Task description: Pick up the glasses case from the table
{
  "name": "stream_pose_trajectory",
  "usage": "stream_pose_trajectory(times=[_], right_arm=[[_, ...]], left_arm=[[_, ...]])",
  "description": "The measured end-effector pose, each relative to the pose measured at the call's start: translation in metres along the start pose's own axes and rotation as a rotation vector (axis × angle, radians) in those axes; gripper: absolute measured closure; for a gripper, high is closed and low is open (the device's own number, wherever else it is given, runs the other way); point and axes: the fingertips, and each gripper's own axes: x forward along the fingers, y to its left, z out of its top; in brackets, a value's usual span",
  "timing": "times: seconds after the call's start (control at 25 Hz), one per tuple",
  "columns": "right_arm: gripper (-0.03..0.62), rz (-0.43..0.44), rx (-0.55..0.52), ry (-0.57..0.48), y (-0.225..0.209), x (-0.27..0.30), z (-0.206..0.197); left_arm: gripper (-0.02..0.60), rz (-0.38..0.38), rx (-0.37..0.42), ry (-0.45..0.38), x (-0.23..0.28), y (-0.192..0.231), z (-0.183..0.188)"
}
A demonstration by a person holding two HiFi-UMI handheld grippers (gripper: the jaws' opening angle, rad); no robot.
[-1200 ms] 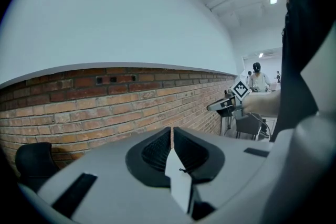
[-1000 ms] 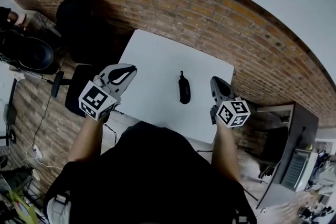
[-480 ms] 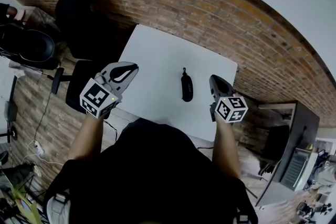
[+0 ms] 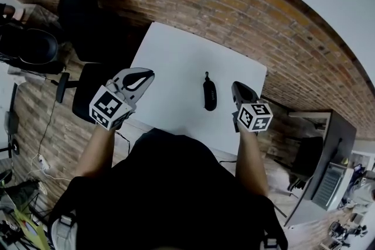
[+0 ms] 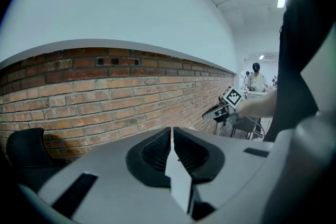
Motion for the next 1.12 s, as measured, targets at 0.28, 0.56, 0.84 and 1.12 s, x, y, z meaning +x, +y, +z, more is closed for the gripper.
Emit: stream_pose_trajectory(times=[0.28, 0.56, 0.84, 1.12], right_arm=[[0.579, 0.000, 0.013, 0.022, -0.002, 0.016, -0.012], [0.579, -0.014, 0.017, 0.076, -0.005, 0.028, -0.034], [0.579, -0.014, 0.047, 0.113, -0.010, 0.041, -0.054], [0.574, -0.015, 0.066, 0.136, -0.013, 0.053, -0.071]], left_arm=[[0.557, -0.023, -0.021, -0.002, 0.004, 0.006, -0.007], [0.557, -0.034, -0.038, 0.008, 0.008, 0.012, -0.019], [0.557, -0.041, -0.050, 0.023, 0.013, 0.018, -0.029], [0.557, -0.043, -0.054, 0.035, 0.016, 0.026, -0.034]])
